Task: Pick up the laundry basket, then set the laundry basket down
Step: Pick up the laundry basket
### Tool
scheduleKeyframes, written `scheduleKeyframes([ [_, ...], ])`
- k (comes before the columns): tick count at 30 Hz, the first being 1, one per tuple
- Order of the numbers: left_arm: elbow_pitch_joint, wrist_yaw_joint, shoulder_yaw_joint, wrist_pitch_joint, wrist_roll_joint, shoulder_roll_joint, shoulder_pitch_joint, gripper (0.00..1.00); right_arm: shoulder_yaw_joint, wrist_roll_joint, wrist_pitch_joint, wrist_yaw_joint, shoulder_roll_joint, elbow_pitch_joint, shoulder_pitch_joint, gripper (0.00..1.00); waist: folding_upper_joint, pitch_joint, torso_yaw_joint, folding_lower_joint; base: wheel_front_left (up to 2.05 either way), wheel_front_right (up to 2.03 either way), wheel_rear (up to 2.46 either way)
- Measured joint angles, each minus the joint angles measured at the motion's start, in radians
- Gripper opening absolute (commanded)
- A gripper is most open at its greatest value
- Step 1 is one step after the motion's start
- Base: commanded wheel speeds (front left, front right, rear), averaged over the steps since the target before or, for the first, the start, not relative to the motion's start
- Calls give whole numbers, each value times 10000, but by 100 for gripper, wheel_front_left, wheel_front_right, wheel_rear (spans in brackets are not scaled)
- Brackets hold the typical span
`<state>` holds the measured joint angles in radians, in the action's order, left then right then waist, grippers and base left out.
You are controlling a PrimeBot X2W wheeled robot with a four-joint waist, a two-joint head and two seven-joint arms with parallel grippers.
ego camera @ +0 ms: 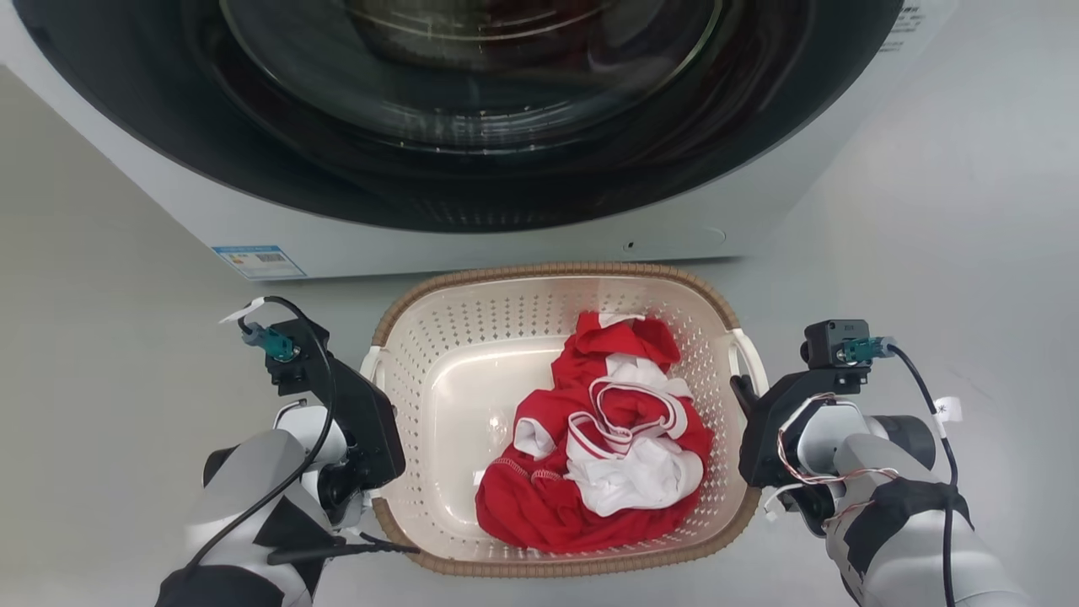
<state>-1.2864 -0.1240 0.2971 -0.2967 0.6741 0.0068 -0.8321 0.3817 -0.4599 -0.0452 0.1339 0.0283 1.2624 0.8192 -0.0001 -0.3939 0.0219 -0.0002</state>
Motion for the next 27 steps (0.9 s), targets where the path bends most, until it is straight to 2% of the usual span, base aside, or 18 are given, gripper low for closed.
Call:
scheduleKeyframes([
  [27, -151, 2, 29, -1463, 213, 25, 1102, 0, 840, -1225, -1605, -13, 17, -261, -1185, 0, 0, 2681, 74, 1, 0, 0, 0],
])
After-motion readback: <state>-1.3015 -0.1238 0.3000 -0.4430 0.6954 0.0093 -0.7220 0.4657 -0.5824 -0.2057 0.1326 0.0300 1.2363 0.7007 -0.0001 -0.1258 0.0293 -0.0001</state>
